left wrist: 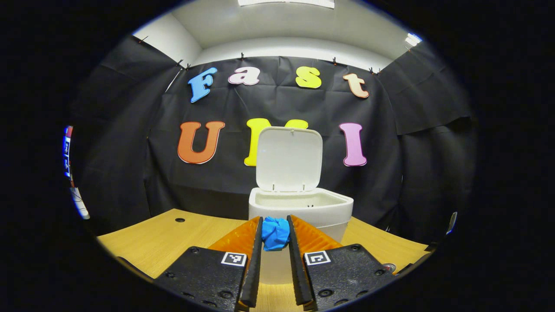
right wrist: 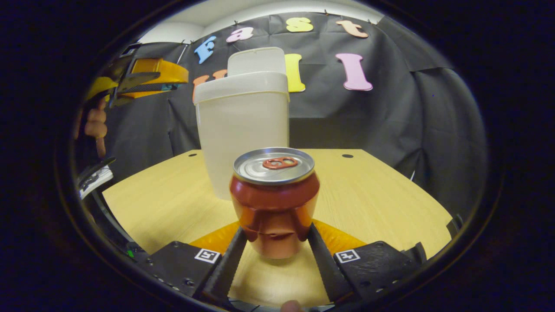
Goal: Press the lid of the desktop garbage bin to open it, pick up the crumpled paper on the desktop and throw it into the bin, then pick up the pop can on the desktop and drop it into the bin, and finally close the garbage bin lid.
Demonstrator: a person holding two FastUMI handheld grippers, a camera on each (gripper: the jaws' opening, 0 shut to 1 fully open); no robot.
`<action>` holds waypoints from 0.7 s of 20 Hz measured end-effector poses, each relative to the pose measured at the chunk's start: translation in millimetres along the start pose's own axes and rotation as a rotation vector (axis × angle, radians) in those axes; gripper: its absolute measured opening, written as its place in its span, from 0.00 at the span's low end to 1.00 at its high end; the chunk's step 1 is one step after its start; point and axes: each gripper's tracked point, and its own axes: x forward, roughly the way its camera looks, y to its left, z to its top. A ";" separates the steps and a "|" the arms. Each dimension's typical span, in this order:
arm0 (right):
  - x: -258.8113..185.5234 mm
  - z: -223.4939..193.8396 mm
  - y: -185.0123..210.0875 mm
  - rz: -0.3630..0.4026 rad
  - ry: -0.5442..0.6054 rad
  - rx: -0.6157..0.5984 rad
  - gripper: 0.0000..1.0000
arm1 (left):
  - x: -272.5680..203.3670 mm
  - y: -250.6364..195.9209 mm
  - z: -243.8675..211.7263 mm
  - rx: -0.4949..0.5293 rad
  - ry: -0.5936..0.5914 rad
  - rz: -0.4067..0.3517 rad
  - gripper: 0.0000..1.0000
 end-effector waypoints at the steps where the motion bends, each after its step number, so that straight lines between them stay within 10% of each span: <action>1: -0.7 1.7 -2.7 0.001 -0.002 0.002 0.81 | 5.2 -4.2 5.6 -0.001 -0.003 -0.012 0.34; 14: -5.6 25.7 -47.8 -0.073 -0.052 0.018 0.81 | 84.9 -15.3 34.0 0.034 -0.044 -0.020 0.35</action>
